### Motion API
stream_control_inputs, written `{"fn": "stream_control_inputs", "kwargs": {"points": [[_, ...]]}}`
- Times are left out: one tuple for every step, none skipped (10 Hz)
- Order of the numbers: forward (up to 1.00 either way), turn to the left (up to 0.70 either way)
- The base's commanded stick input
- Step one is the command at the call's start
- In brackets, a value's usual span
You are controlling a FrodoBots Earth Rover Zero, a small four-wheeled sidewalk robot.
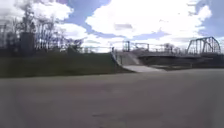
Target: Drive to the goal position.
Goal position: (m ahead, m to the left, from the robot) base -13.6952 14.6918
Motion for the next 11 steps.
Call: {"fn": "stream_control_inputs", "kwargs": {"points": [[0.00, 0.45], [0.00, 0.45], [0.00, 0.45], [0.00, 0.45], [0.00, 0.45], [0.00, 0.45], [0.00, 0.45], [0.00, 0.45], [0.00, 0.45], [0.00, 0.45], [0.00, 0.45]]}}
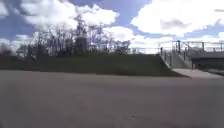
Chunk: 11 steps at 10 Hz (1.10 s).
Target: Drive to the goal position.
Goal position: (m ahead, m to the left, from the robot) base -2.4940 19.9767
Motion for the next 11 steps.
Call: {"fn": "stream_control_inputs", "kwargs": {"points": [[0.00, 0.45], [0.00, 0.45], [0.00, 0.45], [0.00, 0.45], [0.00, 0.45], [0.00, 0.45], [0.00, 0.45], [0.00, 0.45], [0.00, 0.45], [0.00, 0.45], [0.00, 0.45]]}}
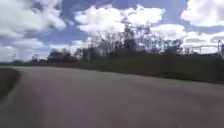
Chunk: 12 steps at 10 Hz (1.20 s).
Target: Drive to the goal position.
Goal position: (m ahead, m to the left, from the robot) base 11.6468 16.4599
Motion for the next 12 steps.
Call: {"fn": "stream_control_inputs", "kwargs": {"points": [[0.00, 0.45], [0.00, 0.45], [0.00, 0.45], [0.00, 0.45], [0.32, 0.39], [1.00, 0.27], [1.00, 0.27], [1.00, 0.27], [1.00, 0.27], [1.00, 0.03], [1.00, 0.00], [1.00, 0.00]]}}
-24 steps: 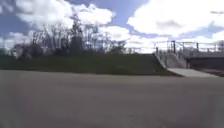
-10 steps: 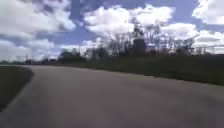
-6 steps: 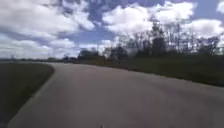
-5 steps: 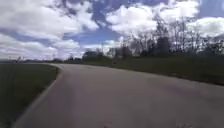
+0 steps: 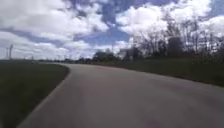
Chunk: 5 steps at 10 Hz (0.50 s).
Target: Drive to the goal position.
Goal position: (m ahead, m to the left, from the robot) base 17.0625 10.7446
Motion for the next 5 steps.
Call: {"fn": "stream_control_inputs", "kwargs": {"points": [[1.00, 0.00], [1.00, 0.00], [1.00, 0.20], [1.00, 0.27], [1.00, 0.27]]}}
